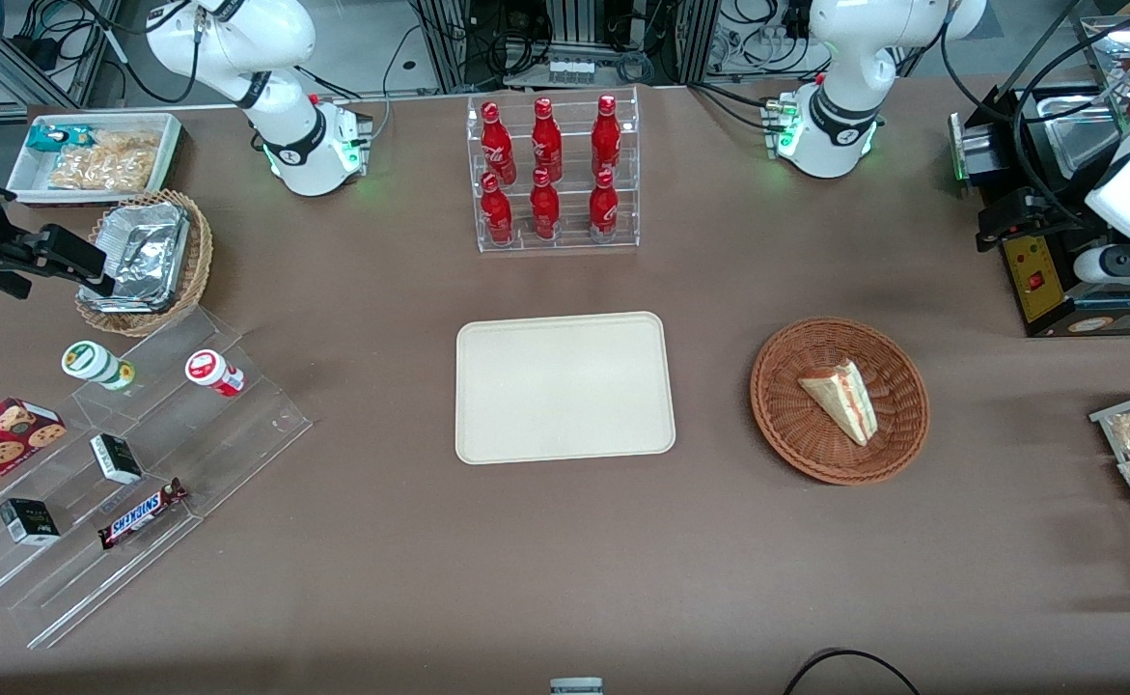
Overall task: Place sandwich from basket to tray
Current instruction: 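Move the left gripper from rest over the wicker basket with the sandwich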
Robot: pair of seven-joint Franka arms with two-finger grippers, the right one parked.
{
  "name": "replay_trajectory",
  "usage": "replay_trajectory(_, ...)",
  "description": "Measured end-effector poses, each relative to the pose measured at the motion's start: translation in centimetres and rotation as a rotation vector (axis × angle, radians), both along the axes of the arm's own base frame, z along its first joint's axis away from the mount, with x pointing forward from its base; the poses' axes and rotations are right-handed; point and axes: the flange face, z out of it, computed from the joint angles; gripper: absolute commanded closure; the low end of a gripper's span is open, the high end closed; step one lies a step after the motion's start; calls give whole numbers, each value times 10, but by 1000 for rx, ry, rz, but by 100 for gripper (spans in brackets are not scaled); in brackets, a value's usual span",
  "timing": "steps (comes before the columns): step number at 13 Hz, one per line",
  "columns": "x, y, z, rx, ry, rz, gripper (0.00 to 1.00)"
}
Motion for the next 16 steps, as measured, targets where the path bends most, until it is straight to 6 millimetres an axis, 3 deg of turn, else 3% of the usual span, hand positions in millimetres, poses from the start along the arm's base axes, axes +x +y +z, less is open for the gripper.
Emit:
replay_trajectory(4, 2, -7, -9, -1, 9, -21, 0)
replay_trajectory(7, 7, -9, -42, 1, 55, -24, 0)
replay_trajectory(11, 17, -10, -108, 1, 50, -20, 0)
replay_trajectory(16, 12, -16, -201, 2, -6, -3, 0)
